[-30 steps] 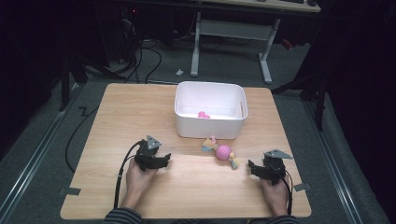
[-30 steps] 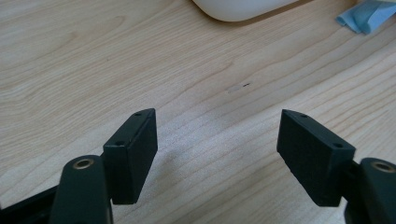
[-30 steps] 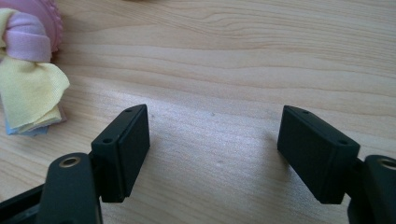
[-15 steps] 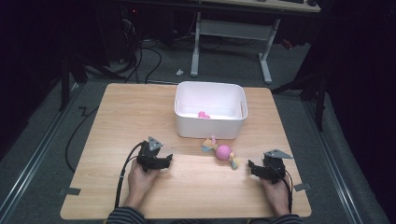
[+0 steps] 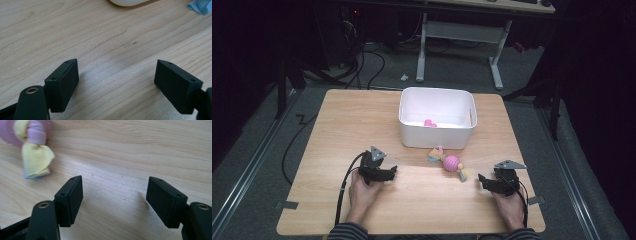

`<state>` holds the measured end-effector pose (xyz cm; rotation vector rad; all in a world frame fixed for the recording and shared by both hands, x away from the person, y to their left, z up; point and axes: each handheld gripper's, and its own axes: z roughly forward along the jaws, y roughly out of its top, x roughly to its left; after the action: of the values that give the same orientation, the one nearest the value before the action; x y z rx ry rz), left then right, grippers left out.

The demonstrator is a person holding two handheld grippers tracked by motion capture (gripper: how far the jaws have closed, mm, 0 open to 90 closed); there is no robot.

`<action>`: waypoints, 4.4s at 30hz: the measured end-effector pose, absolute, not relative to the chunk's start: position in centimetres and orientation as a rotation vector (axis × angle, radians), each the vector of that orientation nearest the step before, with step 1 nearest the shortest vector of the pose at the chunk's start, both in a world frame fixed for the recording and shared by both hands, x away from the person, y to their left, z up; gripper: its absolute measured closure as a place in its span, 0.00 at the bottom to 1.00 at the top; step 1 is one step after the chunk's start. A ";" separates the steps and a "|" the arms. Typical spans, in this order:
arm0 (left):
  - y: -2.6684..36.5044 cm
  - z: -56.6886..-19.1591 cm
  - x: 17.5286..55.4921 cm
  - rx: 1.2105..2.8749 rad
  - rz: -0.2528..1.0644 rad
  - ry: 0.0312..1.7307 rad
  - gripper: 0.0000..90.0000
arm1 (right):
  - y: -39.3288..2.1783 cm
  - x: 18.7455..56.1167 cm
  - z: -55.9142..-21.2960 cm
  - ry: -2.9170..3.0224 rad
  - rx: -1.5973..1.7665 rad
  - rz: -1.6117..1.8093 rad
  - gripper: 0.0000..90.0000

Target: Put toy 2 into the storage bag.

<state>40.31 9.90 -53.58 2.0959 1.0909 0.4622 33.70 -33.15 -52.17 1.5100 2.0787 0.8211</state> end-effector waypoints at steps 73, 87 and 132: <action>9.9 -53.6 40.3 2.094 0.456 1.086 0.22 | -21.2 40.5 -47.4 2.568 1.106 0.542 0.32; 9.9 -53.6 40.3 2.096 0.453 1.085 0.22 | -20.4 41.3 -48.1 2.559 1.068 0.416 0.35; 9.9 -53.6 40.3 2.097 0.458 1.085 0.22 | -24.4 37.5 -41.8 2.551 1.037 0.770 0.38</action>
<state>40.29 9.91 -53.58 2.0966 1.0849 0.4583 37.52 -24.42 -41.81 1.0375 2.5509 0.7703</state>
